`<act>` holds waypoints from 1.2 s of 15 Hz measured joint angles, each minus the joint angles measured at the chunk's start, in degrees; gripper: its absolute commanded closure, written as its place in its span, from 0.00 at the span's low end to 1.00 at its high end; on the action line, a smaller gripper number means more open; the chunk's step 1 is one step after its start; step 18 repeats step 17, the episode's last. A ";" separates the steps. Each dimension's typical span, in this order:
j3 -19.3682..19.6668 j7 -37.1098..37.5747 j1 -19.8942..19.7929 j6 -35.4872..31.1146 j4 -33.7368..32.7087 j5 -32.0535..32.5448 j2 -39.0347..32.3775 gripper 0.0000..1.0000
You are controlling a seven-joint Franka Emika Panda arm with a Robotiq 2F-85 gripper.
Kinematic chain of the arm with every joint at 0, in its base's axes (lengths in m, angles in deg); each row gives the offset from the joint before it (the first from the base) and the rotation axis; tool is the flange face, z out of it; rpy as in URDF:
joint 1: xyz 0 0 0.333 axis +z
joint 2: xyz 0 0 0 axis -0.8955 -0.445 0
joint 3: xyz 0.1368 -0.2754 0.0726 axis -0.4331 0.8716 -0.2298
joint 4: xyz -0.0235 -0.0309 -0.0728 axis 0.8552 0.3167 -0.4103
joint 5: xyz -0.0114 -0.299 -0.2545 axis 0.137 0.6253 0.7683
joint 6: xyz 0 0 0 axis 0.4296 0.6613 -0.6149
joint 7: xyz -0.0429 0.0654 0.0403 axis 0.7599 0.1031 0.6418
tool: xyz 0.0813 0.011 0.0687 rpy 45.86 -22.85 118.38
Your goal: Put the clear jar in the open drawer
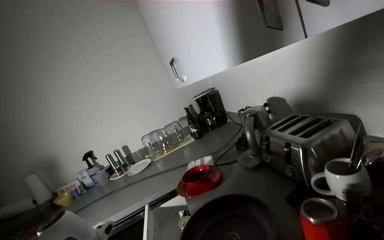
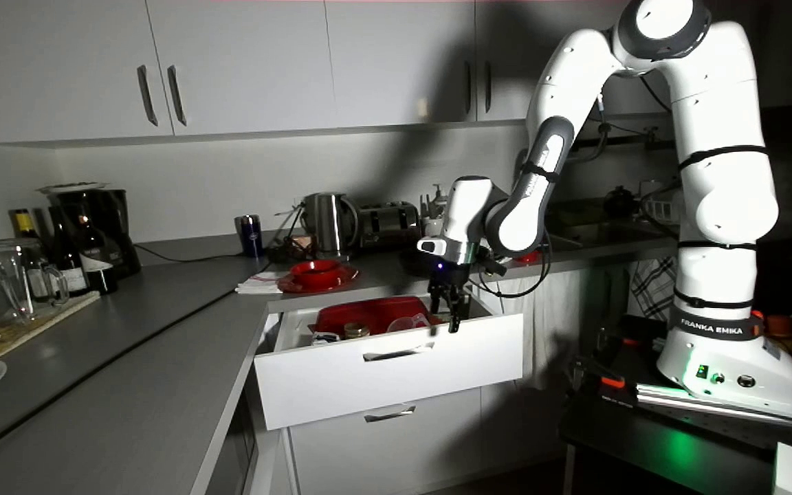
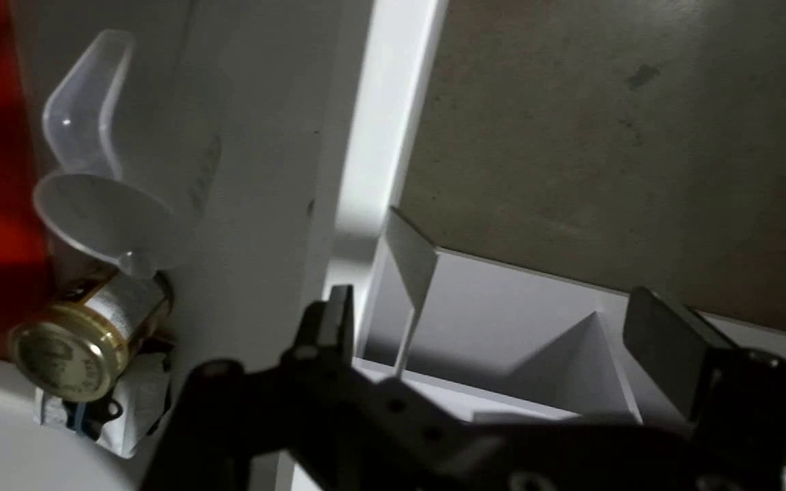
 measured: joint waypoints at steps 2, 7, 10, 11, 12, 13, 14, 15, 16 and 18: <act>-2.33 0.00 -0.73 -1.99 2.81 -4.39 0.77 0.00; -11.63 -0.54 -5.01 -8.67 7.91 -16.48 1.40 0.00; -14.72 -0.56 -6.86 -10.20 8.91 -18.70 1.41 0.00; -14.79 -0.56 -7.08 -10.23 8.91 -18.72 1.41 0.00; -14.80 -0.56 -7.24 -10.24 8.91 -18.72 1.41 0.00; -14.81 -0.56 -7.34 -10.25 8.91 -18.72 1.41 0.00; -14.81 -0.56 -7.38 -10.25 8.91 -18.73 1.41 0.00; -14.82 -0.56 -7.40 -10.25 8.91 -18.73 1.41 0.00; -14.85 -0.56 -7.40 -10.25 8.91 -18.73 1.41 0.00; -14.86 -0.57 -7.41 -10.26 8.91 -18.73 1.41 0.00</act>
